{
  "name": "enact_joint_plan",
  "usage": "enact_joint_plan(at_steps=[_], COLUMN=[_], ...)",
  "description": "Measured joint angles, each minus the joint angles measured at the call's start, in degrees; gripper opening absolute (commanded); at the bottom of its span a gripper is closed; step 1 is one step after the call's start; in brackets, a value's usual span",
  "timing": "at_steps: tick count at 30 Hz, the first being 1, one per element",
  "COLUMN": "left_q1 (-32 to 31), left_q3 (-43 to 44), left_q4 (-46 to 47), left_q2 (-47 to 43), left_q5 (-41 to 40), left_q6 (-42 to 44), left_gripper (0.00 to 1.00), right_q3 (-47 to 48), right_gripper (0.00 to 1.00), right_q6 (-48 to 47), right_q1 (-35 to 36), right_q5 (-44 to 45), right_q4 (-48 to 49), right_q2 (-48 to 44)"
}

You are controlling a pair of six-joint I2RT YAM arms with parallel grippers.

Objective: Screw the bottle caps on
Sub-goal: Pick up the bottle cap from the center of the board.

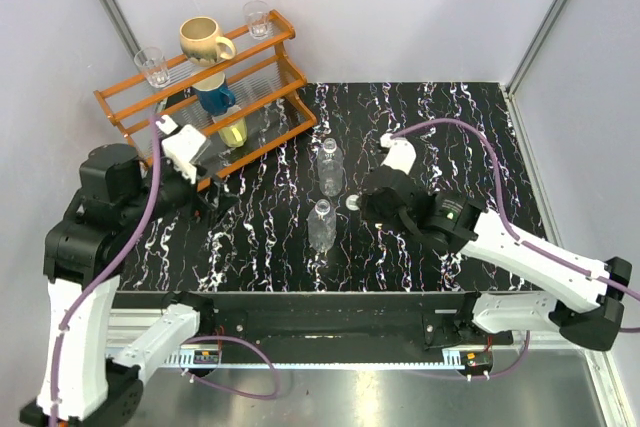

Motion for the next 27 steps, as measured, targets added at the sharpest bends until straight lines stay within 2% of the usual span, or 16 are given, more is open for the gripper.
enact_joint_plan(at_steps=[3,5,13,19,24,27], left_q1=[-9.22,-12.31,-16.22,-17.46,-17.53,-17.90], left_q3=[1.95,3.91,6.47,1.57,0.87,-0.11], left_q4=[0.92,1.07,3.69,5.68,6.23,6.95], left_q2=[2.91,5.70,10.40,9.70,10.97,11.28], left_q5=[-4.83,-7.58,-16.96,-17.62,-15.69,-14.97], left_q6=[-1.62,-2.36,-4.33,-7.72,-9.97,-10.97], left_gripper=[0.91,0.92,0.89,0.89,0.89,0.86], right_q3=[6.69,10.56,20.70,25.68,27.08,28.50], right_gripper=[0.00,0.00,0.00,0.00,0.00,0.00], right_q6=[-0.09,-0.46,-2.86,-4.55,-5.25,-5.49], right_q1=[3.91,5.18,6.32,7.08,7.08,7.21], right_q5=[2.05,2.84,4.52,5.03,4.83,4.81], right_q4=[-2.75,-3.74,-5.66,-3.45,-1.01,0.15], right_q2=[3.93,6.78,13.49,20.44,24.02,24.83])
